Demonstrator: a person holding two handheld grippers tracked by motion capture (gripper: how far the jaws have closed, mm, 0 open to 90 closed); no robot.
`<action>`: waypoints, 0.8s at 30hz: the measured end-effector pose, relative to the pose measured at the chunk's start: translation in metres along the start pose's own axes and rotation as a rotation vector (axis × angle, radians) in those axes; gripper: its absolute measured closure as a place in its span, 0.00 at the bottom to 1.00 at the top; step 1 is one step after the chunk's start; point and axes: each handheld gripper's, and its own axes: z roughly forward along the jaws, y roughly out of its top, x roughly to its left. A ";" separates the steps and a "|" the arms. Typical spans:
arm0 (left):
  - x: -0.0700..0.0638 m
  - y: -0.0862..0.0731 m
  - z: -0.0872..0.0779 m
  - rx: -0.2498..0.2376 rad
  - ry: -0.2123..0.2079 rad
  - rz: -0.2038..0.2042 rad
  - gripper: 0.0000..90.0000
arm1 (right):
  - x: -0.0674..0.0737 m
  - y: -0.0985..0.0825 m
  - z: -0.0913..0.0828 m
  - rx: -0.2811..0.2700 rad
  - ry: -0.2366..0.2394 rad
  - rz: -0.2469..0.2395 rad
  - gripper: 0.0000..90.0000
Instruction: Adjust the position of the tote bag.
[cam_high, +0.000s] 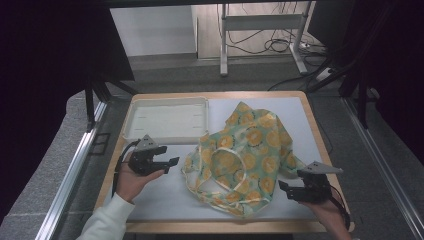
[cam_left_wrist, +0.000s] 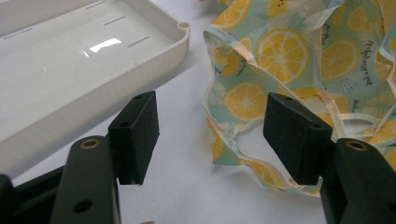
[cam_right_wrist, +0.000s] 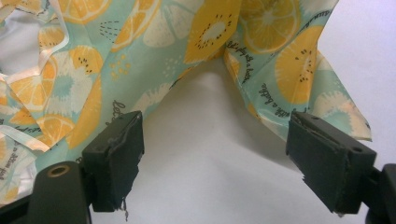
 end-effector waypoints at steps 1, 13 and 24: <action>0.001 0.001 0.000 -0.002 -0.004 -0.002 0.40 | 0.000 0.000 0.000 0.000 0.000 0.000 0.22; 0.002 0.025 -0.002 -0.009 -0.029 0.002 0.39 | -0.004 -0.001 -0.002 0.002 -0.019 0.007 0.22; 0.007 0.049 -0.001 -0.008 -0.052 0.013 0.39 | -0.005 -0.002 -0.001 0.009 -0.032 0.009 0.22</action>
